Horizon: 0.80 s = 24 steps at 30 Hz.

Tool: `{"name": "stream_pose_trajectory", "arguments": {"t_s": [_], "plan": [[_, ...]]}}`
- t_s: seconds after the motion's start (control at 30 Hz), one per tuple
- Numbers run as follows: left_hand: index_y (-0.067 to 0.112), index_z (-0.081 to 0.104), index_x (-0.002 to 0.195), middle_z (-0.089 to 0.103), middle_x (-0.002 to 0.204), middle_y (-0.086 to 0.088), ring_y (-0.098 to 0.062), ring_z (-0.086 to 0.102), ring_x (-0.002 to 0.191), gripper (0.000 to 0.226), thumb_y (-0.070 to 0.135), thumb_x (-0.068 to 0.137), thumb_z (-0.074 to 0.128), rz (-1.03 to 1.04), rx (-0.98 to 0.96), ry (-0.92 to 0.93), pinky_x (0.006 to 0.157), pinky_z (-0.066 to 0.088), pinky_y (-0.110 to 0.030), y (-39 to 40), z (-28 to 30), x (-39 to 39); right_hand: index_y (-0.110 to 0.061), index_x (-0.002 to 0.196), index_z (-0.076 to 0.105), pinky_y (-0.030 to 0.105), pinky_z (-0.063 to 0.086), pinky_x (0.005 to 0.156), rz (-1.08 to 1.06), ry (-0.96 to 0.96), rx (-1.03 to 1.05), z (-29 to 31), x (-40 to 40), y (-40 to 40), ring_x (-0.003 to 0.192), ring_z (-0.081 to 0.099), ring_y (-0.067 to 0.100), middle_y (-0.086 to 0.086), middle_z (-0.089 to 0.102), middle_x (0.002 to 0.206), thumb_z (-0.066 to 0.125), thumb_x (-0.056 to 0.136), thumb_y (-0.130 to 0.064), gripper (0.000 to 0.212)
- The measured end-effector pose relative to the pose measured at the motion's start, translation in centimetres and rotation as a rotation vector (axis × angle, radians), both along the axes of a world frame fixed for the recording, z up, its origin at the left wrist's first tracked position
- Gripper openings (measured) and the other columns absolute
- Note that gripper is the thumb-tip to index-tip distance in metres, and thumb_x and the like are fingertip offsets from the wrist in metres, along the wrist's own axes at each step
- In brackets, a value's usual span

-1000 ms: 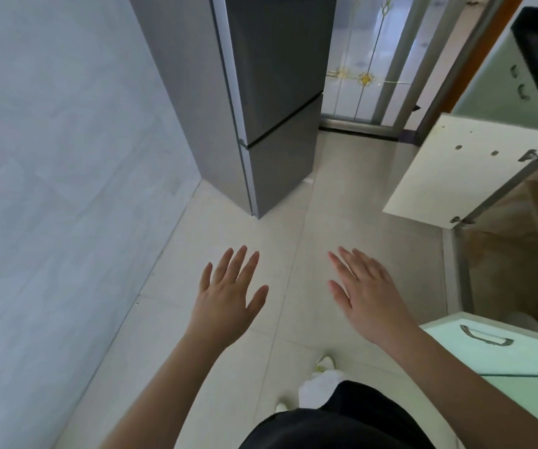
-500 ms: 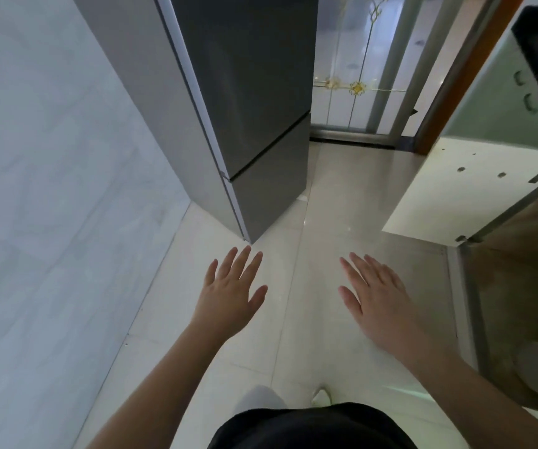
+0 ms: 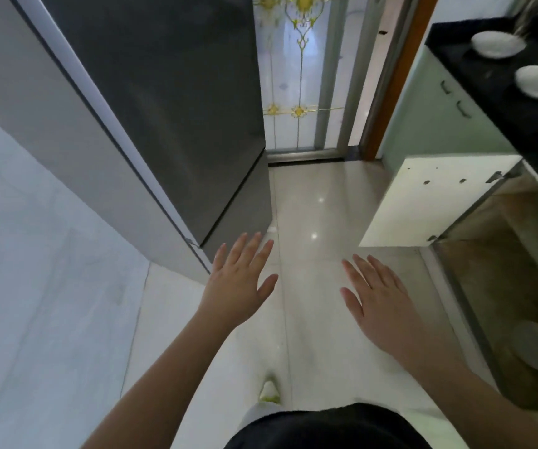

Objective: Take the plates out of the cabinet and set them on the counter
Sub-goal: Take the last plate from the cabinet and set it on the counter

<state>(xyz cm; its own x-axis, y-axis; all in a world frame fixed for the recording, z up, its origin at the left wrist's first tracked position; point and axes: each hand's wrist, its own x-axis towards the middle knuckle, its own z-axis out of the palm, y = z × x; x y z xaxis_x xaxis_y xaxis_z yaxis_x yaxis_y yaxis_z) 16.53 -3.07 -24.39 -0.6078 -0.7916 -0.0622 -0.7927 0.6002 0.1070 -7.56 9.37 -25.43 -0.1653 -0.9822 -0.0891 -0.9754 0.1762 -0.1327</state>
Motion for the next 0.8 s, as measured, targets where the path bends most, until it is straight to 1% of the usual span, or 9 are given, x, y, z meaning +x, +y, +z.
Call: {"name": "stream_pose_trajectory", "arguments": {"t_s": [0.1, 0.17, 0.23, 0.37, 0.47, 0.57, 0.67, 0.8], "plan": [[0.028, 0.007, 0.157, 0.007, 0.166, 0.002, -0.019, -0.005, 0.151, 0.073, 0.063, 0.093, 0.003, -0.113, -0.011, -0.020, 0.122, 0.000, -0.047, -4.6, 0.2, -1.6, -0.014, 0.143, 0.047, 0.048, 0.032, 0.110, -0.098, -0.004, -0.008, 0.4, -0.1, -1.6, 0.135, 0.043, 0.033, 0.011, 0.049, 0.145, 0.024, 0.099, -0.047, 0.060], [0.029, 0.003, 0.157, 0.004, 0.166, 0.001, -0.019, -0.007, 0.151, 0.074, 0.064, 0.092, 0.000, -0.196, -0.007, -0.032, 0.122, 0.001, -0.048, -6.8, 0.2, -4.0, -0.016, 0.145, 0.043, 0.047, 0.029, 0.112, -0.171, 0.002, 0.009, 0.6, -1.0, -2.0, 0.137, 0.040, 0.032, 0.010, 0.046, 0.148, 0.020, 0.099, -0.049, 0.061], [0.030, 0.002, 0.157, 0.004, 0.166, 0.001, -0.020, -0.006, 0.151, 0.072, 0.063, 0.093, 0.003, -0.281, -0.005, -0.021, 0.122, 0.001, -0.048, -8.0, 0.2, -7.2, -0.019, 0.148, 0.038, 0.043, 0.019, 0.115, -0.250, 0.003, 0.033, 0.5, -2.5, -1.9, 0.141, 0.034, 0.030, 0.007, 0.040, 0.152, 0.013, 0.099, -0.052, 0.064], [0.029, 0.010, 0.157, 0.008, 0.165, 0.002, -0.020, -0.002, 0.151, 0.068, 0.061, 0.097, 0.009, -0.459, 0.001, 0.012, 0.121, 0.002, -0.047, -8.7, -0.3, -14.7, -0.025, 0.153, 0.022, 0.039, 0.000, 0.115, -0.434, 0.006, 0.051, -0.5, -6.7, -0.5, 0.148, 0.019, 0.025, 0.001, 0.024, 0.160, 0.005, 0.099, -0.057, 0.065], [0.029, 0.011, 0.157, 0.010, 0.165, 0.002, -0.020, 0.001, 0.151, 0.066, 0.059, 0.099, 0.013, -0.590, -0.010, 0.004, 0.120, 0.002, -0.045, -8.6, -0.6, -21.0, -0.029, 0.155, 0.009, 0.037, -0.008, 0.113, -0.561, -0.006, 0.052, -1.1, -10.4, 1.2, 0.150, 0.005, 0.022, -0.002, 0.011, 0.163, 0.002, 0.098, -0.059, 0.065], [0.028, 0.015, 0.157, 0.016, 0.164, 0.001, -0.021, 0.007, 0.151, 0.066, 0.058, 0.098, 0.015, -0.721, -0.012, 0.001, 0.120, 0.008, -0.045, -7.7, 0.0, -27.1, -0.031, 0.154, 0.005, 0.037, -0.008, 0.115, -0.709, -0.023, 0.031, -1.2, -13.8, 3.4, 0.150, 0.002, 0.021, -0.004, 0.008, 0.164, -0.003, 0.095, -0.061, 0.067], [0.029, 0.014, 0.157, 0.017, 0.164, 0.002, -0.019, 0.007, 0.151, 0.067, 0.058, 0.096, 0.012, -0.847, -0.001, -0.018, 0.120, 0.010, -0.045, -6.4, 0.5, -32.7, -0.029, 0.154, 0.008, 0.037, -0.003, 0.117, -0.823, -0.036, 0.006, -1.0, -16.7, 5.6, 0.150, 0.006, 0.021, -0.002, 0.014, 0.163, -0.007, 0.093, -0.061, 0.071], [0.029, 0.012, 0.157, 0.011, 0.165, 0.004, -0.019, 0.003, 0.151, 0.065, 0.055, 0.099, 0.021, -0.975, -0.028, -0.047, 0.120, 0.008, -0.045, -4.8, 0.5, -38.8, -0.025, 0.154, 0.015, 0.038, 0.000, 0.118, -0.943, -0.042, 0.002, -0.6, -19.6, 7.8, 0.149, 0.010, 0.021, -0.001, 0.020, 0.162, 0.000, 0.096, -0.058, 0.069]]}}
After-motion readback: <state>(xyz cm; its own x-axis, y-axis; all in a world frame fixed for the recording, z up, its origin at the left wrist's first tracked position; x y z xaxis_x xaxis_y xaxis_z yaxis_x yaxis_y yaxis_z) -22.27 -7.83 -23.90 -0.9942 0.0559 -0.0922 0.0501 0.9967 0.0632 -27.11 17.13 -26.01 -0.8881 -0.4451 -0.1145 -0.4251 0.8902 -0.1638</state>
